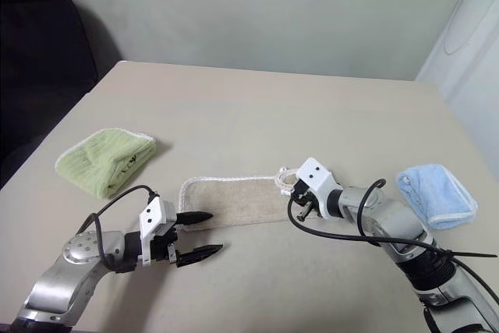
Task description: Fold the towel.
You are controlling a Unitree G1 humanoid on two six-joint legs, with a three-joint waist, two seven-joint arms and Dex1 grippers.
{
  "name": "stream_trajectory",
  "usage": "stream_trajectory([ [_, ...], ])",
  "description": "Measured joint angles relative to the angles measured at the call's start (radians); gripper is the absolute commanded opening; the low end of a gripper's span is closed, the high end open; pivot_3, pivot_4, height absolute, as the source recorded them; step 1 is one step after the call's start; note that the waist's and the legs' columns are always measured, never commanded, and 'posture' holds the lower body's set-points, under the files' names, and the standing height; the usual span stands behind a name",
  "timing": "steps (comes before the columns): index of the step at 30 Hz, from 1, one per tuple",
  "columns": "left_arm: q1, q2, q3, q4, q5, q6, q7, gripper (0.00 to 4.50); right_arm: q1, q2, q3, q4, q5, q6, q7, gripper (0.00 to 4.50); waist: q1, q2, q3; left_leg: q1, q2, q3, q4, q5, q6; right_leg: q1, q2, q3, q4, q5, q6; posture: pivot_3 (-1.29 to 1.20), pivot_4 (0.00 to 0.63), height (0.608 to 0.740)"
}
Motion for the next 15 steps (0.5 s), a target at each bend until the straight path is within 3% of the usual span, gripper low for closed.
stream_trajectory([
  [6,-0.001,0.0,0.0,-0.001,0.0,0.0,-0.001,4.5,0.033,0.032,-0.066,-0.028,0.027,0.019,0.038,3.38,0.0,0.0,0.0,0.0,0.0,0.0,0.0,0.0,-0.001,0.0,0.0,0.0,0.0,0.0,0.0,0.0,0.15,0.74],
  [15,-0.003,0.003,0.001,-0.001,-0.005,0.0,-0.003,4.5,0.101,0.015,-0.376,-0.134,0.218,0.064,0.101,3.38,0.001,0.0,0.0,0.0,-0.001,0.0,0.0,0.001,-0.001,0.001,0.0,0.0,0.0,0.0,0.0,0.0,0.15,0.74],
])
